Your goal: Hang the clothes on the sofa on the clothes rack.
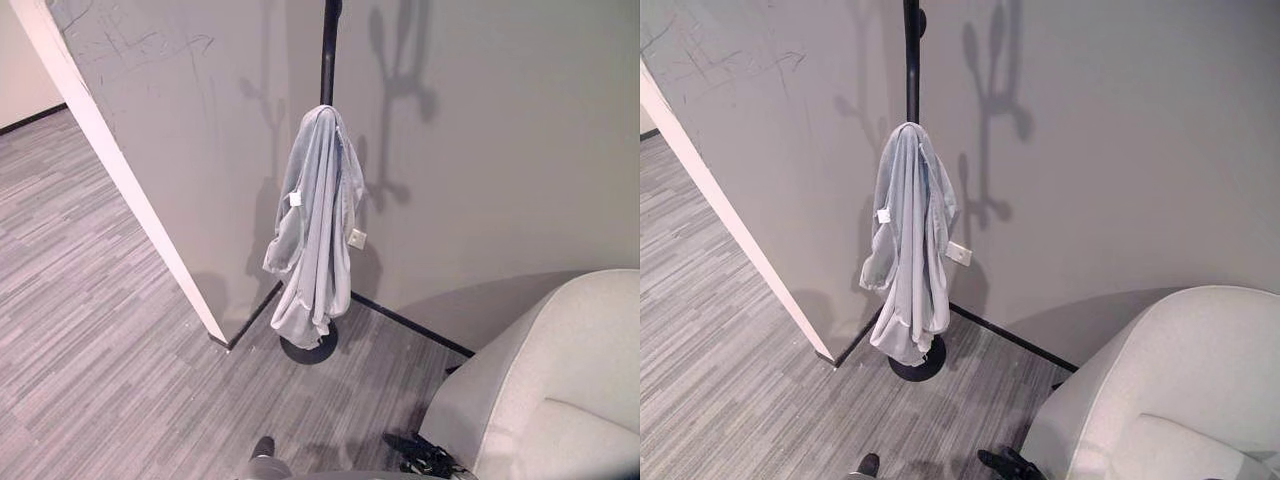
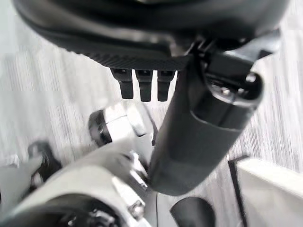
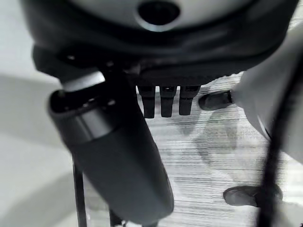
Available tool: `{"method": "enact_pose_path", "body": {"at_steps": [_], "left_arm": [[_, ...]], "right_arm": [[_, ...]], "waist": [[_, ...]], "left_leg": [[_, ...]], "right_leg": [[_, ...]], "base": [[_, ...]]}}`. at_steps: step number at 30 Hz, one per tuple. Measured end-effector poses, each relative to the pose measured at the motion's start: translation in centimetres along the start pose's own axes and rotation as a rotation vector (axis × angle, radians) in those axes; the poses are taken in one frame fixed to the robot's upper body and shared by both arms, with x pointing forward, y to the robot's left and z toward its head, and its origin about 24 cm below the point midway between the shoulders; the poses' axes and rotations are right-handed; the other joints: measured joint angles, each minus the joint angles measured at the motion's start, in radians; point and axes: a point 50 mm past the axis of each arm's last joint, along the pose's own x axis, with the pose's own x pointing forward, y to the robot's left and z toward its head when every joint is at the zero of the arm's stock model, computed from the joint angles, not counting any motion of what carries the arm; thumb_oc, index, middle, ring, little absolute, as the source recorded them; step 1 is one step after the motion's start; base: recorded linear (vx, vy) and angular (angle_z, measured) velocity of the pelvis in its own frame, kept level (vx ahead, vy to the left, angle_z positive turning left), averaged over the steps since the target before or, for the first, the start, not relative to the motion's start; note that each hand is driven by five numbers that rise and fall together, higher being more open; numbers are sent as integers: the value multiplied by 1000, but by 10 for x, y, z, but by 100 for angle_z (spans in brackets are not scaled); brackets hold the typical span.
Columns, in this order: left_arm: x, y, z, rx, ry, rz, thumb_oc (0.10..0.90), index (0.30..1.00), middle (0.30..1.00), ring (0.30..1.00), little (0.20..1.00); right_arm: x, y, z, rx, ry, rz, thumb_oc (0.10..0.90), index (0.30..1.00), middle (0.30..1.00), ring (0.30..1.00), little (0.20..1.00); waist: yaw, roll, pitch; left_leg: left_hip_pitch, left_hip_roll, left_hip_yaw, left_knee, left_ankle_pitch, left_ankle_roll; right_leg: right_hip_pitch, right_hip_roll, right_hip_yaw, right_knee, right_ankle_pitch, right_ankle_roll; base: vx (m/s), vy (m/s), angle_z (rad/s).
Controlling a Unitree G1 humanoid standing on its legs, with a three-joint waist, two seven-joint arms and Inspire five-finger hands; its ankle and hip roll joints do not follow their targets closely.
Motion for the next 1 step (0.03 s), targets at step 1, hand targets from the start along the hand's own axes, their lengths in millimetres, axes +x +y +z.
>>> {"method": "enact_pose_path", "body": {"at_steps": [1], "left_arm": [[0,0,0,16,2,0,800,900,900,900,900]], "right_arm": [[0,-1,1,-1,-3,-1,800,900,900,900,900]], "waist": [[-2,7,-4]], "left_leg": [[0,0,3,0,-2,3]], "right_leg": [[-3,0,5,0,0,0]], "base": [[17,25,-9]]}}
